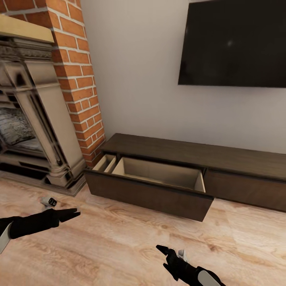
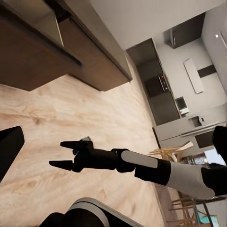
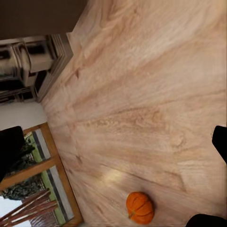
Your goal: Place each of the two pumpkins and all three candles from the living room inside a cabinet in the living room (use any cabinet), then make sure every cabinet is closed, and position the cauldron so it is next to a table in the living room.
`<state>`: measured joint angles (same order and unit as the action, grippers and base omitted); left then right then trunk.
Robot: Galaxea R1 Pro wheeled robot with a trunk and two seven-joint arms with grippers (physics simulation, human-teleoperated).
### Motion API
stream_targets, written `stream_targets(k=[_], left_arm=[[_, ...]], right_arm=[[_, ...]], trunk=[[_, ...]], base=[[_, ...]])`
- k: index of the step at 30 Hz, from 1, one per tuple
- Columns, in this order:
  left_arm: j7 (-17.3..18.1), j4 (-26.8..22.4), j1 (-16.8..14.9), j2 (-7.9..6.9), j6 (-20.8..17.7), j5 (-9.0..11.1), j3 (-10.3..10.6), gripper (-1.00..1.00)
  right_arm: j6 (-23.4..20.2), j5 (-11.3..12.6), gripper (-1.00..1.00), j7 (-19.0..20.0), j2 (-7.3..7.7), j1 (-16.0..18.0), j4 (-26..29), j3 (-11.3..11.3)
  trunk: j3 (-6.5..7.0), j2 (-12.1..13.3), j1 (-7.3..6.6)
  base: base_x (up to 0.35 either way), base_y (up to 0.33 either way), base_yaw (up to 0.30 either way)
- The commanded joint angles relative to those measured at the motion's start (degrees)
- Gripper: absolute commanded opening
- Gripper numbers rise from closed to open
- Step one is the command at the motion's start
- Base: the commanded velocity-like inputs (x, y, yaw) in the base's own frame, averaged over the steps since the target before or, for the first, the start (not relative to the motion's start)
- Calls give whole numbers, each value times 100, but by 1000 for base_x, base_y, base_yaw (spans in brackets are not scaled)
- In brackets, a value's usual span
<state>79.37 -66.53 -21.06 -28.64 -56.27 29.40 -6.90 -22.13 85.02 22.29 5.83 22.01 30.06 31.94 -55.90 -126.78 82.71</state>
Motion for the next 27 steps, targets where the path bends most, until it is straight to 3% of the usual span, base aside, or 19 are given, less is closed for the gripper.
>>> stream_targets(k=[1, 15, 21, 27], left_arm=[[9, 0, -3, -1, -60, 13, 1, 100], [9, 25, -3, -10, -51, -4, -37, 100], [9, 117, -3, -9, -51, 3, -355, 100], [9, 139, -3, -10, -51, 4, -422, 100]], right_arm=[[-2, 41, 100, 4, 6, 5, 2, 31], [0, 44, 100, -68, -2, 4, -84, 31], [-1, 50, 100, -74, -11, 2, -356, 30], [3, 58, 100, -68, -12, 3, -425, 19]], trunk=[[-5, -2, -4], [-5, -2, -4], [-5, -2, -4], [-5, -2, -4]], base=[[-259, 0, 292], [-306, 0, 292], [-286, 6, 292], [-254, 108, 292]])
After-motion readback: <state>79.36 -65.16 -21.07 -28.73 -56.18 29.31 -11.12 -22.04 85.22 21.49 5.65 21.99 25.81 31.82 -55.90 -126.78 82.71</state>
